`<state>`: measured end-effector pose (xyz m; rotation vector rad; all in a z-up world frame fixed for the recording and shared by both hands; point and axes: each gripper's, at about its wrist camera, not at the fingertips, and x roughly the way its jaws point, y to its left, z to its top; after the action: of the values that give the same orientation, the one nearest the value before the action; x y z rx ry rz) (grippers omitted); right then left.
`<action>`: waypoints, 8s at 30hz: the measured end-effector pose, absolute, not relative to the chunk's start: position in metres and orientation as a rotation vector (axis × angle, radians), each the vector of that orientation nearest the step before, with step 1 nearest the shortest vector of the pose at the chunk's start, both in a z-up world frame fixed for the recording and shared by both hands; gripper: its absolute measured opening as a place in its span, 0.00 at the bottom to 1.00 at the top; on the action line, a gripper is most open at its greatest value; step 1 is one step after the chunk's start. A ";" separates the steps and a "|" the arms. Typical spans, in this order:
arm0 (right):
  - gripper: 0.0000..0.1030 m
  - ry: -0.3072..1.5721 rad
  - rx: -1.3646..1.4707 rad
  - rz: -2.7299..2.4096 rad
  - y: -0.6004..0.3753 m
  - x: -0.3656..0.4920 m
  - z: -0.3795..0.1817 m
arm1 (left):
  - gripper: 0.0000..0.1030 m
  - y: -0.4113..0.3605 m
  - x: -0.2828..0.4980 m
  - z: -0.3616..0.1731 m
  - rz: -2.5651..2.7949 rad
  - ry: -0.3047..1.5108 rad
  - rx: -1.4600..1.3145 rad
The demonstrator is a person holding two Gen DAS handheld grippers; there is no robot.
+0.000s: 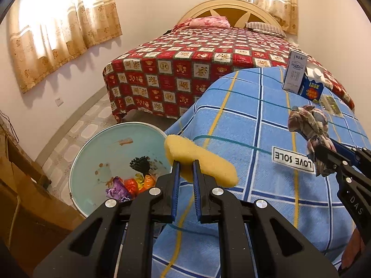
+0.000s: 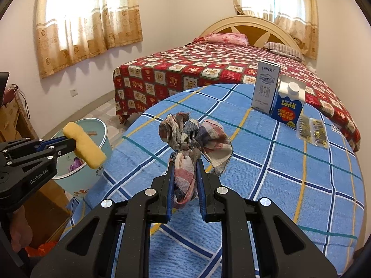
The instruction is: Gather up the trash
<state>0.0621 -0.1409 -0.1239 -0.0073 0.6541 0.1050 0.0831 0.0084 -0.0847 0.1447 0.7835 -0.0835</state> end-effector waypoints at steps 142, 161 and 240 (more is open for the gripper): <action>0.51 0.628 -0.194 0.452 0.041 0.146 -0.115 | 0.62 0.176 0.114 -0.078 0.251 0.767 0.008; 0.70 0.422 -0.140 0.244 -0.040 0.048 -0.054 | 0.89 0.137 0.037 0.000 0.165 0.546 0.002; 0.75 0.419 -0.122 0.144 -0.080 0.028 -0.038 | 0.94 0.127 0.030 0.007 0.184 0.545 0.058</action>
<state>0.0279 -0.0802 -0.0382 -0.1221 0.4193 0.1437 0.0302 0.1268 0.0070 0.0582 0.5453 0.1845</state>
